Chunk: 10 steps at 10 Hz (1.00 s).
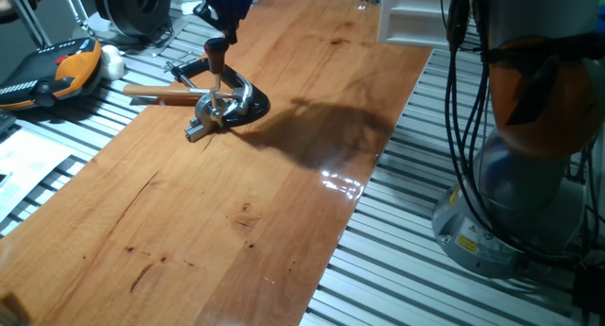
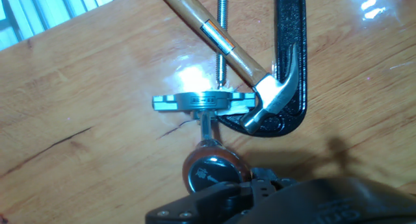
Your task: Push down the lever
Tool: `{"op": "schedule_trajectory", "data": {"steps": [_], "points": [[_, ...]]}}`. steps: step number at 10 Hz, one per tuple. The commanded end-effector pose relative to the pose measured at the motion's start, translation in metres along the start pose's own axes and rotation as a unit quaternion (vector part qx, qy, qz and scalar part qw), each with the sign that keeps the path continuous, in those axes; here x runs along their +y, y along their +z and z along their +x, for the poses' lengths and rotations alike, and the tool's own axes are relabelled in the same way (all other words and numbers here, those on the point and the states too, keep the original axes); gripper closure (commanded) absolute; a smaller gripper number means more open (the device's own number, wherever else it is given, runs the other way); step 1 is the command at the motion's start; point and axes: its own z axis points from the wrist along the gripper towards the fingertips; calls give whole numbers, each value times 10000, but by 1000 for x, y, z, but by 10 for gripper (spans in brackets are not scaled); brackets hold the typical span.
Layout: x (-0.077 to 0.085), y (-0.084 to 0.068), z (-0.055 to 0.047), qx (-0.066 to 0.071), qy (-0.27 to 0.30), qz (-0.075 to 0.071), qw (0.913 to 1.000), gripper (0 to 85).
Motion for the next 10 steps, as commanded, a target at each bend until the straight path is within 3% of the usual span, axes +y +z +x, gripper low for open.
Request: {"op": "schedule_trajectory", "data": {"steps": [1, 10], "points": [[3, 1, 2, -23, 7, 31, 10000, 850], [28, -3, 3, 68, 113, -89, 9999, 850]]}}
